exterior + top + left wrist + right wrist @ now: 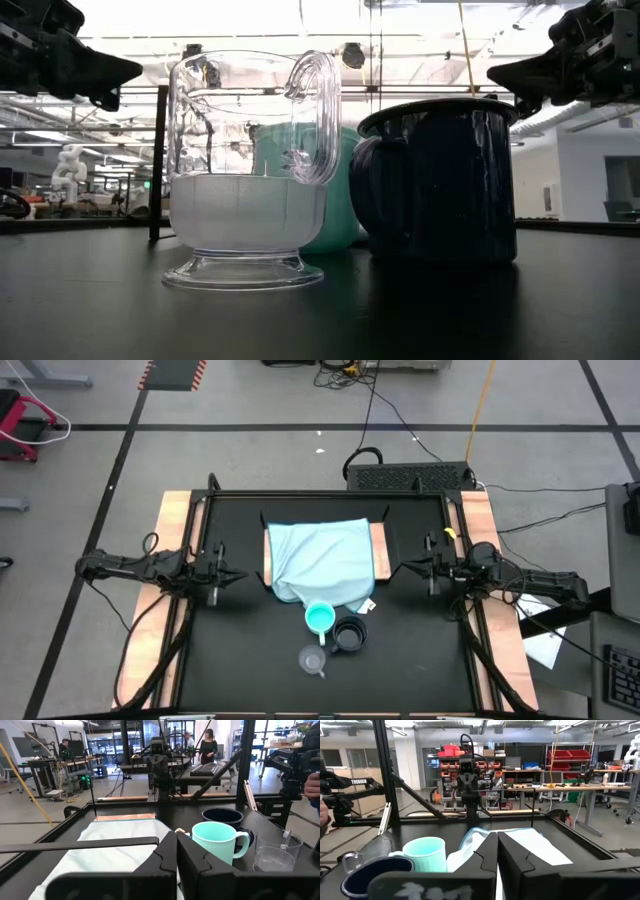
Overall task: Stack small to large cups/mugs on shelf
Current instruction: Put the dark blue mug on the microfiber cloth on the shelf
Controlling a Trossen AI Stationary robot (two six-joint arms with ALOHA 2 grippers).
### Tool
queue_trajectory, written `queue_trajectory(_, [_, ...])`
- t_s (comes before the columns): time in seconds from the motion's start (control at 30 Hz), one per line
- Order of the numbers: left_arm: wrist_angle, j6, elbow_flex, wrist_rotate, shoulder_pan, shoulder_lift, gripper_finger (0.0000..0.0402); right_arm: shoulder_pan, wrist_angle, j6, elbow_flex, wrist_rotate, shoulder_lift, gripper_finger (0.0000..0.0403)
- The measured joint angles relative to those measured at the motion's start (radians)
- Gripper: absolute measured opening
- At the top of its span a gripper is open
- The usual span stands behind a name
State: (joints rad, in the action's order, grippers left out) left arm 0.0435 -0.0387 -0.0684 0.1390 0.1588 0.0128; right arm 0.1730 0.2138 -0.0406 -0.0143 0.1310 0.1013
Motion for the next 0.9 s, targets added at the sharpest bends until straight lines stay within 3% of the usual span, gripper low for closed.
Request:
queue_trajectory(0.37, [-0.116, -0.045, 0.000, -0.026, 0.000, 0.000, 0.0003, 0.000, 0.000, -0.068, 0.000, 0.000, 0.000, 0.0000])
queue_trajectory(0.73, [-0.124, -0.032, 0.000, -0.072, 0.000, 0.000, 0.0003, -0.003, 0.007, 0.044, 0.000, 0.006, 0.000, 0.0000])
queue_trajectory(0.9, [-0.142, -0.013, 0.000, -0.122, 0.000, 0.000, 0.0003, -0.033, 0.037, 0.084, 0.000, 0.082, 0.023, 0.0000])
